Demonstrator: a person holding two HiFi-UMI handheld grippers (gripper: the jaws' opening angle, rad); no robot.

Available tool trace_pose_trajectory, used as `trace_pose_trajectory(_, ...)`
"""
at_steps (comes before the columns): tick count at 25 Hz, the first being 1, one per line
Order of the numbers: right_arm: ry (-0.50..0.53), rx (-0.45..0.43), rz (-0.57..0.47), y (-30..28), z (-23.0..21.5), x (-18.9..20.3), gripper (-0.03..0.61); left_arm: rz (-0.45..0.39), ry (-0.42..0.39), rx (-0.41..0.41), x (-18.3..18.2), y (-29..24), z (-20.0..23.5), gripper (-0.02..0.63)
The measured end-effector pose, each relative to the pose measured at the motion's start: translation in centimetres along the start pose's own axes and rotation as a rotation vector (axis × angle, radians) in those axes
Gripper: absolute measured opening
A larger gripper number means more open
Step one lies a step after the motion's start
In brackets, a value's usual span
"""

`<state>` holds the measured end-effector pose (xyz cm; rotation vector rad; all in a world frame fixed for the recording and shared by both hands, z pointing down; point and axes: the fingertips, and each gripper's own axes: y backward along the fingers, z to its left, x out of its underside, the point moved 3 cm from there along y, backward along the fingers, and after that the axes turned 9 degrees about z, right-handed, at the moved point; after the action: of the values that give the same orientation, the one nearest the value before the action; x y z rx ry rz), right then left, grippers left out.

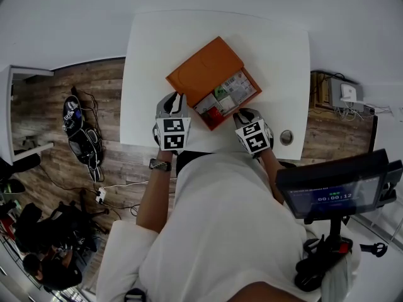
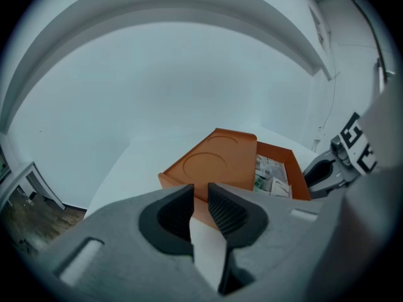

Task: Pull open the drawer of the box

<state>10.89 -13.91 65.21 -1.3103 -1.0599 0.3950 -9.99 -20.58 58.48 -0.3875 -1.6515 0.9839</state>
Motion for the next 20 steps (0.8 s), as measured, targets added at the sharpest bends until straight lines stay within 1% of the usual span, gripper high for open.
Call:
trace_pose_trajectory(5,-0.018,0.006,0.006,0.03,-0.25,0.66,0.071,0.0,-0.001,-0.005,0.05,-0.18,0.31,0.075)
trace_pose_trajectory(20,-0.042,0.008,-0.016,-0.59,-0.35,0.47,0.071,0.003,-0.006,-0.013,-0.19,-0.95,0.64,0.075)
